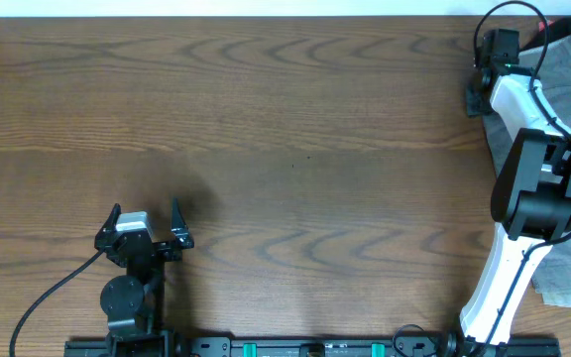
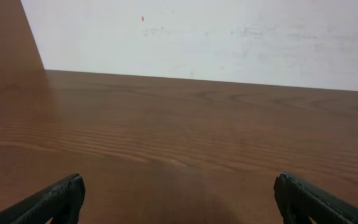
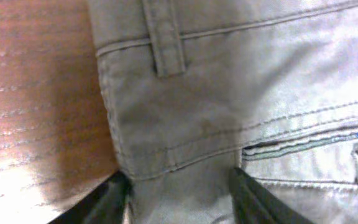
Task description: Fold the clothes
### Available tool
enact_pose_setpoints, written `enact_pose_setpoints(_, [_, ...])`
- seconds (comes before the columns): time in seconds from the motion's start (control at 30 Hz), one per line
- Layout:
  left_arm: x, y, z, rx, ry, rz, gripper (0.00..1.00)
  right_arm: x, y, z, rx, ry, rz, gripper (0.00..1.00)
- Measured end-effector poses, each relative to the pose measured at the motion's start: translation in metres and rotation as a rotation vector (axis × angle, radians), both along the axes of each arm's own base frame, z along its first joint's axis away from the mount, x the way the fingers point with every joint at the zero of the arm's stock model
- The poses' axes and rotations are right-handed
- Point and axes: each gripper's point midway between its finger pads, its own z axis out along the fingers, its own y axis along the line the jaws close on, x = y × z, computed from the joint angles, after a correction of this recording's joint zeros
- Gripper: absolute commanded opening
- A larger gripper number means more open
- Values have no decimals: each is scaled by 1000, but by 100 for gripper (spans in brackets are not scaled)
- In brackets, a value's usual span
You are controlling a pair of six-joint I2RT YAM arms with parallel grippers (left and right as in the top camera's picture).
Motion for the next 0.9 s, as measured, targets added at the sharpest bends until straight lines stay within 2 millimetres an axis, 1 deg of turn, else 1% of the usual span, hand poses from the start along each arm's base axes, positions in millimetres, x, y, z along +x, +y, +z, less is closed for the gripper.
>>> enact_pose_setpoints(0.07, [0, 0, 0, 0, 0, 0, 98, 0, 0, 0, 1, 1, 2, 31])
enact_pose_setpoints(0.1, [0, 0, 0, 0, 0, 0, 98, 0, 0, 0, 1, 0, 0, 19])
enact_pose_setpoints(0.13, [0, 0, 0, 0, 0, 0, 98, 0, 0, 0, 1, 2, 0, 5])
enact_pose_setpoints(0.17, [0, 0, 0, 0, 0, 0, 98, -1, 0, -1, 3, 1, -7, 1])
enact_pose_setpoints(0.47, [0, 0, 0, 0, 0, 0, 97, -8, -4, -1, 15, -21, -113, 1])
enact_pose_setpoints(0.6, [0, 0, 0, 0, 0, 0, 98, -8, -3, 8, 24, -45, -141, 1])
enact_pose_setpoints(0.7, [0, 0, 0, 0, 0, 0, 98, -7, -3, 30, 31, -94, -161, 1])
enact_pose_setpoints(0.77, [0, 0, 0, 0, 0, 0, 98, -5, -3, 54, 35, -142, -165, 1])
enact_pose_setpoints(0.87, [0, 0, 0, 0, 0, 0, 98, -3, 0, 102, 50, -241, -162, 1])
enact_pose_setpoints(0.9, [0, 0, 0, 0, 0, 0, 97, -3, 0, 109, 52, -255, -162, 1])
